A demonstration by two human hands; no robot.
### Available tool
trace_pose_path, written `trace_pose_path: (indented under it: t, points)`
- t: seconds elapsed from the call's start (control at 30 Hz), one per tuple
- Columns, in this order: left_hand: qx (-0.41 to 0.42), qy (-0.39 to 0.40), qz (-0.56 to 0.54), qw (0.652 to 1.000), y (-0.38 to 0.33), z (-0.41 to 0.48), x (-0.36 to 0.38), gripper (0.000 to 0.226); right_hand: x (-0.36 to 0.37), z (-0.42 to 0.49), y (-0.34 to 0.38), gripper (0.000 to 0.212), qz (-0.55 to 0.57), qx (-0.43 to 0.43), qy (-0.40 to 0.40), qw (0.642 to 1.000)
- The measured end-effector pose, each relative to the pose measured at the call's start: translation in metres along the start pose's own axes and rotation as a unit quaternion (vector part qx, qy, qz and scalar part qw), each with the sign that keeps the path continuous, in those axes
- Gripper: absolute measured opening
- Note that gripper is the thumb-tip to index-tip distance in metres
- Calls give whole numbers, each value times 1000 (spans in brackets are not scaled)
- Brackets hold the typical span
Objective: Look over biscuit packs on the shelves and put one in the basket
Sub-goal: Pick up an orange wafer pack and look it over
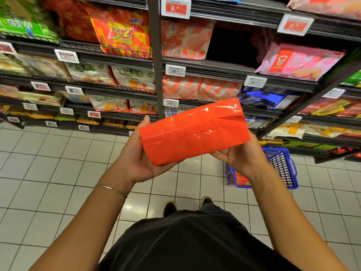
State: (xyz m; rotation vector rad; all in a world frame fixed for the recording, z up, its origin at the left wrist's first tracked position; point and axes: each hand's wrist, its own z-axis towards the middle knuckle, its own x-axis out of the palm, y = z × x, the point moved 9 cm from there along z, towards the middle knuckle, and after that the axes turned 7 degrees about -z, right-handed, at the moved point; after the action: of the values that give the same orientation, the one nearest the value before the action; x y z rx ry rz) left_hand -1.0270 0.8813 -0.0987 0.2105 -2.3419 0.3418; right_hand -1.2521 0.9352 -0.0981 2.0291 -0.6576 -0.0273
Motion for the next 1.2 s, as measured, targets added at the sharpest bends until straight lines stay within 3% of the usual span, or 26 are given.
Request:
trace_pose_path:
  t: [0.1, 0.2, 0.33, 0.43, 0.57, 0.67, 0.7, 0.77, 0.83, 0.93, 1.0, 1.13, 1.2]
  points:
    - [74, -29, 44, 996, -18, 0, -5, 58, 5, -2, 3, 28, 34, -8, 24, 999]
    - [158, 12, 104, 982, -36, -6, 6, 45, 13, -2, 2, 35, 97, 11, 58, 994]
    - [238, 43, 201, 949, -53, -19, 23, 67, 17, -2, -2, 51, 131, 28, 80, 988]
    - [266, 43, 306, 913, -57, -25, 37, 68, 20, 1, -10, 64, 101, 40, 65, 992]
    - [292, 76, 331, 894, -57, -32, 53, 65, 28, 0, -18, 56, 112, 53, 44, 991]
    - [282, 79, 294, 910, -54, -34, 55, 89, 35, -2, -20, 49, 137, 68, 39, 987]
    - [265, 74, 302, 913, -48, -29, 57, 87, 40, -4, -23, 49, 138, 85, 44, 986]
    - [226, 41, 327, 917, -32, -17, 58, 61, 57, -9, -31, 57, 123, 115, 78, 983]
    - [188, 15, 290, 938, -19, -5, 54, 50, 70, -12, -34, 50, 101, 121, 98, 983]
    - [168, -10, 253, 953, -15, 1, 49, 65, 76, -16, -34, 30, 72, 125, 95, 985]
    - [161, -19, 243, 956, -14, 3, 43, 72, 73, -16, -38, 29, 54, 131, 88, 986]
    - [192, -27, 246, 950, -18, 4, 37, 61, 63, -11, -39, 45, -26, 105, 60, 992]
    - [216, -29, 279, 935, -20, 2, 40, 59, 58, -7, -32, 32, -78, 75, 44, 993]
